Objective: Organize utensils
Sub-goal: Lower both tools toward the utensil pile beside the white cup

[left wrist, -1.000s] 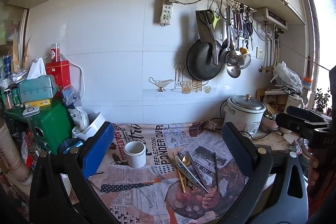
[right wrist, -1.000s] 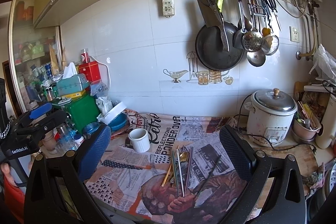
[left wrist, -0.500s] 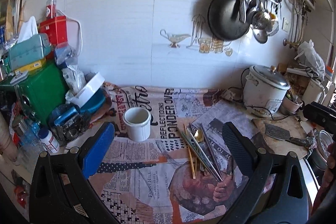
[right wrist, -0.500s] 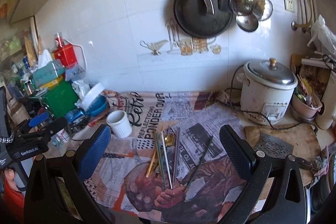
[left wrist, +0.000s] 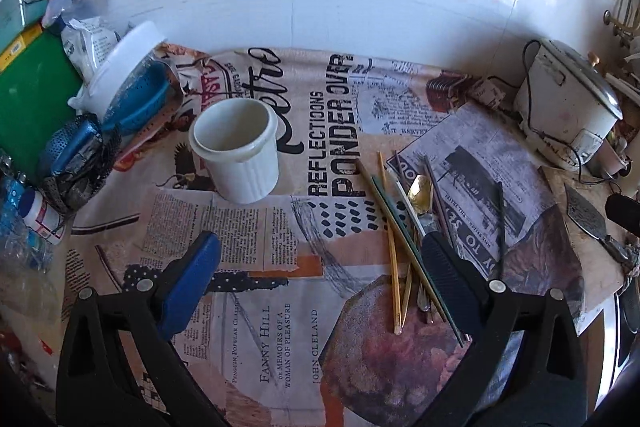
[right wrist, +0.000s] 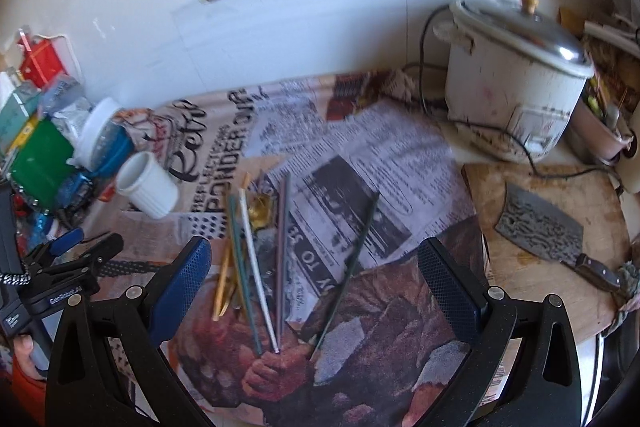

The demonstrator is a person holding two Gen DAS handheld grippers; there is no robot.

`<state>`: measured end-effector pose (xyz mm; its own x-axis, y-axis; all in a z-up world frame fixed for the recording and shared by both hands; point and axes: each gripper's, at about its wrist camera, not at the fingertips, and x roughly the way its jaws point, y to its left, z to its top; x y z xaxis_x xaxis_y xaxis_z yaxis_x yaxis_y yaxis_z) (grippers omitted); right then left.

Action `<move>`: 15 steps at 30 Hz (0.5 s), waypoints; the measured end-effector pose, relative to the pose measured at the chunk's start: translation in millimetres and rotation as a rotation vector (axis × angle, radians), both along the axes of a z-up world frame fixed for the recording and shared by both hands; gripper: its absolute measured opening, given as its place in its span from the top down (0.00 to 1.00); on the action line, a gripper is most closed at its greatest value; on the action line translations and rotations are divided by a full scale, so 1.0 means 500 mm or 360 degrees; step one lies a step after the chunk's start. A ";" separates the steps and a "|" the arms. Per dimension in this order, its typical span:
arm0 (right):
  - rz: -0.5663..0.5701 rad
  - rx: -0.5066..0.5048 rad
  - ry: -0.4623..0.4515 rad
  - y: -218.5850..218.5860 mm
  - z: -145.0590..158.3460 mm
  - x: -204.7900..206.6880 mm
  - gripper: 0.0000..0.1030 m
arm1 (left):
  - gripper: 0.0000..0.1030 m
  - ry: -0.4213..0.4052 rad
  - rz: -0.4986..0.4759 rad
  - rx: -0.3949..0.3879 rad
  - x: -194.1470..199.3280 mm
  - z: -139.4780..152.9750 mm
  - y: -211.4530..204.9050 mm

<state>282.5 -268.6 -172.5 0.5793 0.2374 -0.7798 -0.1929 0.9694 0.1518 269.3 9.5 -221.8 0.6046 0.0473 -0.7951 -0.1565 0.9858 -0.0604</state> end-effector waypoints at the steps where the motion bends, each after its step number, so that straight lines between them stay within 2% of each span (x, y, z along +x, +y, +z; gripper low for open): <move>1: -0.0015 -0.0007 0.0044 -0.004 -0.019 0.016 0.01 | 0.04 0.0037 -0.0003 -0.0010 0.012 -0.016 -0.003; 7: -0.0086 -0.0012 0.0330 -0.037 -0.134 0.096 0.08 | 0.19 0.0216 -0.0032 -0.0131 0.070 -0.096 -0.020; 13: -0.0073 0.0007 0.0540 -0.040 -0.211 0.143 0.22 | 0.36 0.0363 -0.0076 -0.0210 0.125 -0.162 -0.043; 15: -0.0061 0.0003 0.0583 -0.036 -0.230 0.153 0.33 | 0.47 0.0416 -0.0103 -0.0248 0.143 -0.185 -0.050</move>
<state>358.8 -286.7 -287.6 0.2700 0.2227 -0.9367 -0.0889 0.9745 0.2060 341.0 -15.6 -314.4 0.3765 -0.1194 -0.9187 -0.1238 0.9763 -0.1776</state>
